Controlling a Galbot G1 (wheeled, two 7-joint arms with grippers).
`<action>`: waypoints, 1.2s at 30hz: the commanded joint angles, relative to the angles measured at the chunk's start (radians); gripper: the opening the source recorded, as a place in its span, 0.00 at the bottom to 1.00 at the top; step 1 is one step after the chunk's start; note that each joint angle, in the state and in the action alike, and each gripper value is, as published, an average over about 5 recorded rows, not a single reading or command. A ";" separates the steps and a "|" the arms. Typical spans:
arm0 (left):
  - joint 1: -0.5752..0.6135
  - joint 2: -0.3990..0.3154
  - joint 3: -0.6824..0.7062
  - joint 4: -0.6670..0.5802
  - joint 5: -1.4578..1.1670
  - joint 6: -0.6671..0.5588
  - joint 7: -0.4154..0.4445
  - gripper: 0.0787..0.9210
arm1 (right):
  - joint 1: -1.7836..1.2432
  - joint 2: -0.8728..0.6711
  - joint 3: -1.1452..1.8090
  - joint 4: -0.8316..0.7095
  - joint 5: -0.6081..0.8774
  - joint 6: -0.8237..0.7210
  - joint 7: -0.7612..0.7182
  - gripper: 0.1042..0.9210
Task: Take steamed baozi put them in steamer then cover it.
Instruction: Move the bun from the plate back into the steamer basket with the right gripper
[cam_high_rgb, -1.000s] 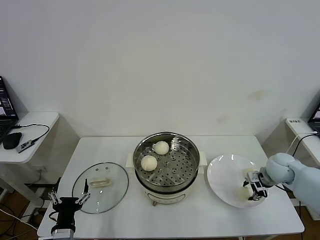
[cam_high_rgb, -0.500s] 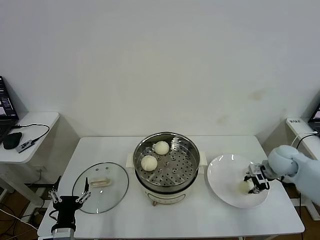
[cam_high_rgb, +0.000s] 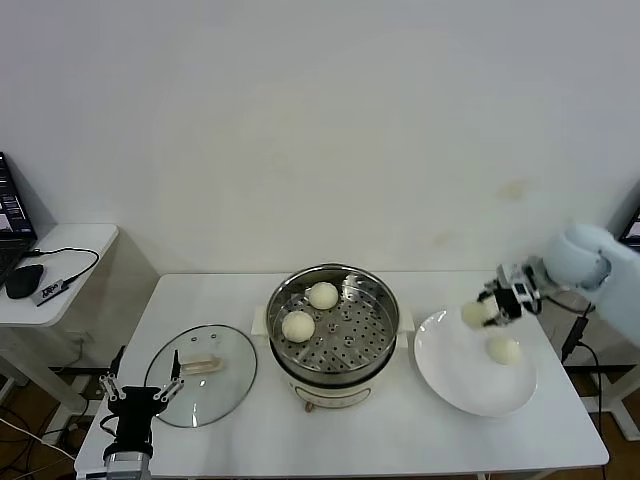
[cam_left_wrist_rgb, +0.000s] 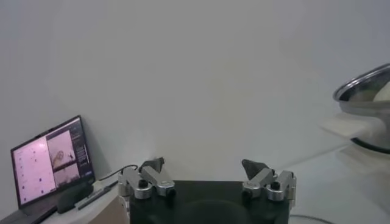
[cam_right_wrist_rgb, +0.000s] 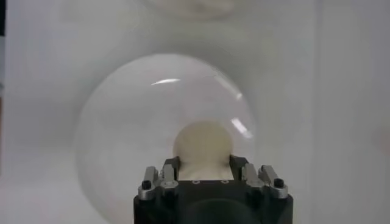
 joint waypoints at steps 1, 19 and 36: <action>0.000 0.000 -0.003 0.002 -0.001 0.001 0.001 0.88 | 0.477 0.235 -0.281 -0.015 0.166 -0.011 0.012 0.53; 0.023 -0.034 -0.038 -0.011 0.003 -0.002 -0.001 0.88 | 0.313 0.459 -0.427 0.097 0.149 0.126 0.112 0.53; 0.024 -0.050 -0.050 -0.004 0.002 -0.009 -0.006 0.88 | 0.310 0.527 -0.504 0.129 0.023 0.342 0.087 0.53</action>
